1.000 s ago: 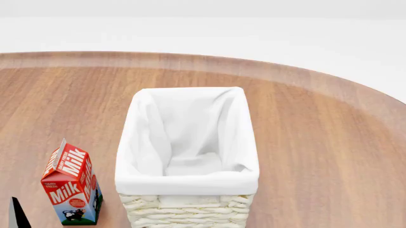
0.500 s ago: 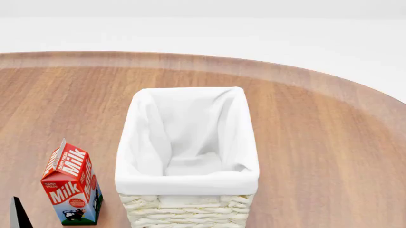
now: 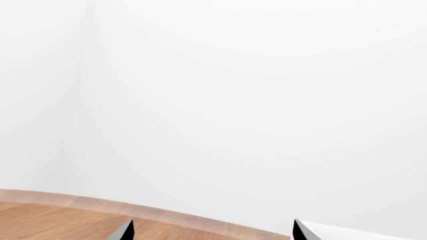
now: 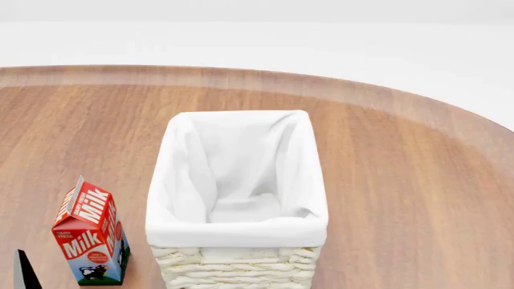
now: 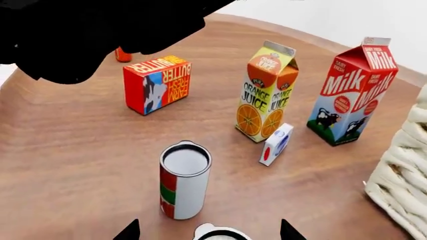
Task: Pick up the alphabet soup, and put it in the basket.
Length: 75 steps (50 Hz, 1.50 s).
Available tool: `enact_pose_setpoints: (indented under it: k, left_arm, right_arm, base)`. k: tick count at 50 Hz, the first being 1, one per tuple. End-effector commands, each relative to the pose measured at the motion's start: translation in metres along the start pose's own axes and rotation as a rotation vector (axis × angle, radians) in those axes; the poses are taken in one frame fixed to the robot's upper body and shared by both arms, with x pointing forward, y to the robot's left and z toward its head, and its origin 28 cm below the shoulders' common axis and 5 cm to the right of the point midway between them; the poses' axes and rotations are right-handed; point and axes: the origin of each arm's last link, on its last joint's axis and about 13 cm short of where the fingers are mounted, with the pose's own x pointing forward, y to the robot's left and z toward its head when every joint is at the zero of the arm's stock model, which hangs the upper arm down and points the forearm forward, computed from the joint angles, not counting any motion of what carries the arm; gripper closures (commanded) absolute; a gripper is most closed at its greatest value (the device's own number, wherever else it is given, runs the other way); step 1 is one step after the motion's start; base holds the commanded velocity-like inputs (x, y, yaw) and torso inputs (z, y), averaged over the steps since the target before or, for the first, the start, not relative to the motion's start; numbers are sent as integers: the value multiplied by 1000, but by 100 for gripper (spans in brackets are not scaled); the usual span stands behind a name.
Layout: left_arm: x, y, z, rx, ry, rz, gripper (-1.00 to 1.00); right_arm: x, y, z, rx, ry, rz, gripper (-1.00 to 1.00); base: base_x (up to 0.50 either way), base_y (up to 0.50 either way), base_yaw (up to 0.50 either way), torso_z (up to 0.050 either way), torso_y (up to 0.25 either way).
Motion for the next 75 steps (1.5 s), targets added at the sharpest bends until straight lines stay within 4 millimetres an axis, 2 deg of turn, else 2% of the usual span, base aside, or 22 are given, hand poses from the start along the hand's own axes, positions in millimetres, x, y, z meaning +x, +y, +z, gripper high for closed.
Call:
enact_pose_setpoints:
  k: [1,27,75]
  left_arm:
    - [0,0,0,-1,-1,-1,-100]
    - [0,-1,-1,2,1,-3,-100]
    - [-1,0,1,1,-7,0,-100]
  right_arm:
    - [1,1,-2,-13,25,12,-100]
    - [-1,-2,-1,-43,57,-11,-100]
    - [12,-9,-17,-47,134,-25,-100]
  base:
    - [0,0,0,0,0]
    - [0,0,0,0,0]
    - [0,0,0,0,0]
